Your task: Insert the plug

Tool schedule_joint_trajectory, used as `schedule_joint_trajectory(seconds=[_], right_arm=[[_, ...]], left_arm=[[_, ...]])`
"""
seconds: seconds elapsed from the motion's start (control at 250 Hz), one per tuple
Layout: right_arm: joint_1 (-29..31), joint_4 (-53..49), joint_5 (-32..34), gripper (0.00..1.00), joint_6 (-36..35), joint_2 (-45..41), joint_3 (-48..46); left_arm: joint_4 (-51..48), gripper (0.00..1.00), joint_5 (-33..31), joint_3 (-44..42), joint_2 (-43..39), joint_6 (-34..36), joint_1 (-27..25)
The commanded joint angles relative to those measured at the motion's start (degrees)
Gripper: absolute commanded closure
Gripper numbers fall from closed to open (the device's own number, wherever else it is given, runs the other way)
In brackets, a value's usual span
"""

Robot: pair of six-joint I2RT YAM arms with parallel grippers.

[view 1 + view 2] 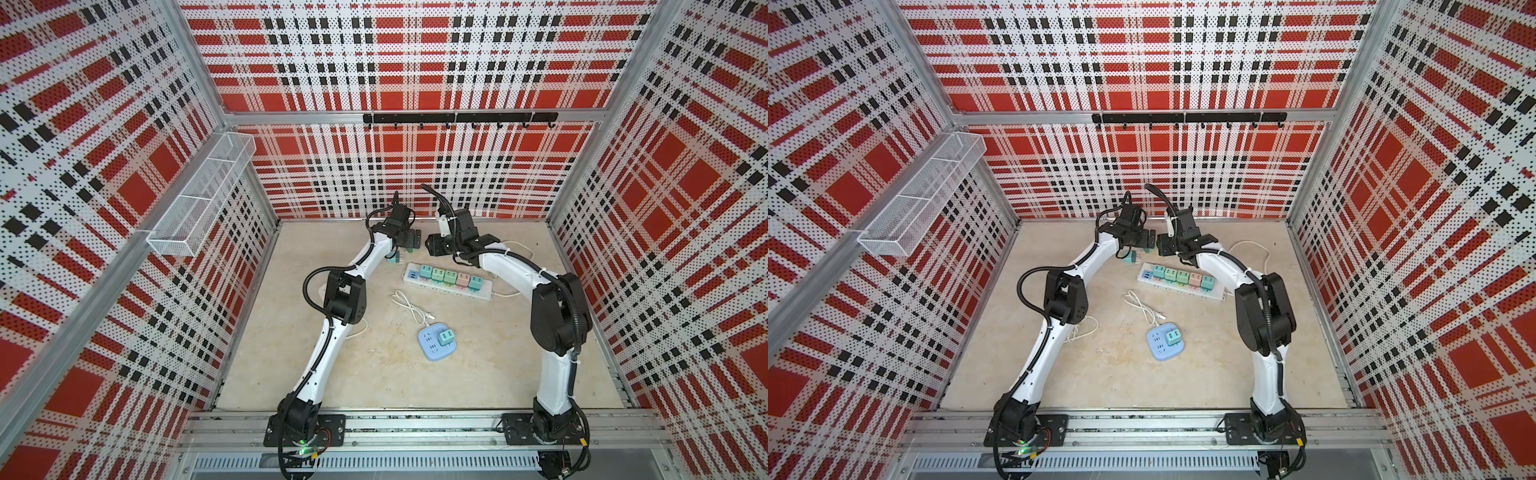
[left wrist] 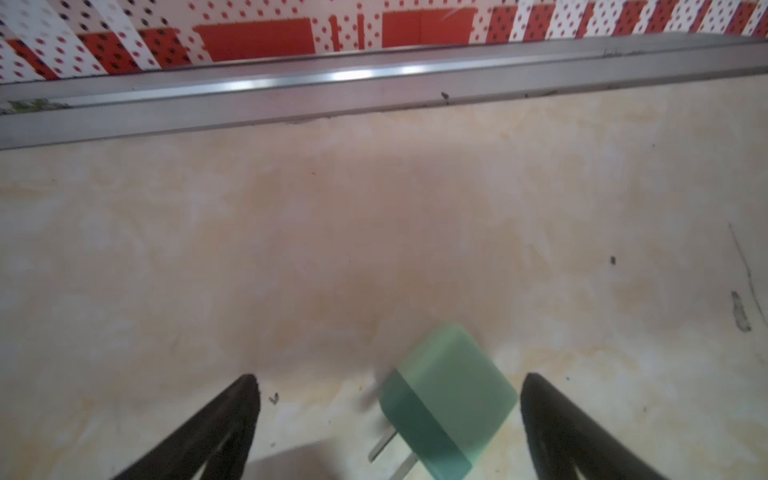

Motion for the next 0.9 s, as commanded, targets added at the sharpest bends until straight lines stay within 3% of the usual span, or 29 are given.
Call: schedule_joint_trajectory(seconds=[0.0, 0.216, 0.364, 0.492, 0.74, 0.896], right_arm=[[-0.12, 3.72, -1.00, 0.42, 0.75, -2.22, -1.79], [-0.14, 4.95, -2.02, 0.42, 1.55, -3.64, -4.33], [-0.12, 5.39, -2.70, 0.42, 1.78, -3.94, -5.67], [-0.12, 5.72, -2.51, 0.41, 1.95, -4.25, -6.83], [-0.12, 6.99, -3.16, 0.41, 2.35, -3.33, -7.82], [-0.65, 6.15, -1.89, 0.44, 0.97, 0.18, -2.71]], left_arm=[[-3.34, 0.00, 1.88, 1.99, 1.55, 3.47, -0.49], [-7.44, 0.00, -8.32, 1.63, 1.78, 1.61, -1.68], [-7.87, 0.02, -7.33, 1.47, 2.10, -1.58, -0.30], [-6.40, 0.10, -5.82, -1.42, 0.89, -4.38, 1.26], [-3.79, 0.10, -7.54, -8.40, -2.77, -8.62, 2.70], [3.09, 0.08, 1.67, -13.48, -6.41, -1.42, 2.31]])
